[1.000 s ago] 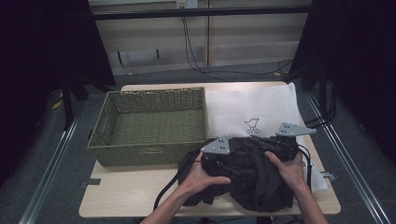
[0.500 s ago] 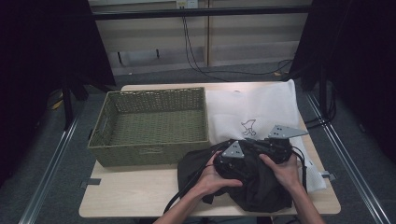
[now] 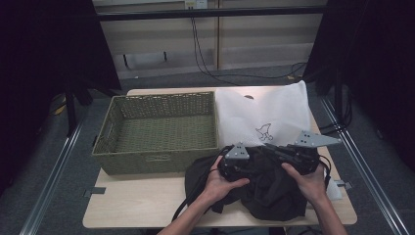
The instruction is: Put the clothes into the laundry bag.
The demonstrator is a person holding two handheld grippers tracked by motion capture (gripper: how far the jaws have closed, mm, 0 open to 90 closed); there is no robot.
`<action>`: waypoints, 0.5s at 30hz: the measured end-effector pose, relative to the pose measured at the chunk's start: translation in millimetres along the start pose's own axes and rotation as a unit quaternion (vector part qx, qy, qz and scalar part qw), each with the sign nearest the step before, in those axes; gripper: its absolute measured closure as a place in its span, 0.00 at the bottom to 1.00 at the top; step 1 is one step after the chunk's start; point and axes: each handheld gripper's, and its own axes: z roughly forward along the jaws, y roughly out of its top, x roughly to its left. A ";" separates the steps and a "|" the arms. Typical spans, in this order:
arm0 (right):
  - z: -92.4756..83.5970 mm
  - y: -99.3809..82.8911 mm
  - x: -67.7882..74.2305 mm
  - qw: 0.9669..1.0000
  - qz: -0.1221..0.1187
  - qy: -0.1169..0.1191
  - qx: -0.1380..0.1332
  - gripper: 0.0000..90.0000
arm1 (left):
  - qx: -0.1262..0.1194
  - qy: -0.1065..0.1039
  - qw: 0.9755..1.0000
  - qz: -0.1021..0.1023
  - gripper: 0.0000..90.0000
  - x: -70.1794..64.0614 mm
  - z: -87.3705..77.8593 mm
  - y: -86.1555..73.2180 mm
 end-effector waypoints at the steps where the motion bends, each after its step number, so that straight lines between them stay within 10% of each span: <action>1: -3.7 -1.3 1.7 1.000 0.001 -0.002 0.003 0.99 | 0.001 0.001 1.000 -0.005 0.79 2.4 1.3 -0.8; 9: -9.6 1.0 16.9 1.000 0.006 0.016 0.000 0.99 | 0.024 0.046 0.999 -0.015 0.79 9.4 22.2 -1.2; 15: -8.1 -5.9 26.1 1.000 -0.002 0.024 0.013 0.99 | 0.012 0.040 0.999 -0.025 0.78 9.7 21.8 -5.3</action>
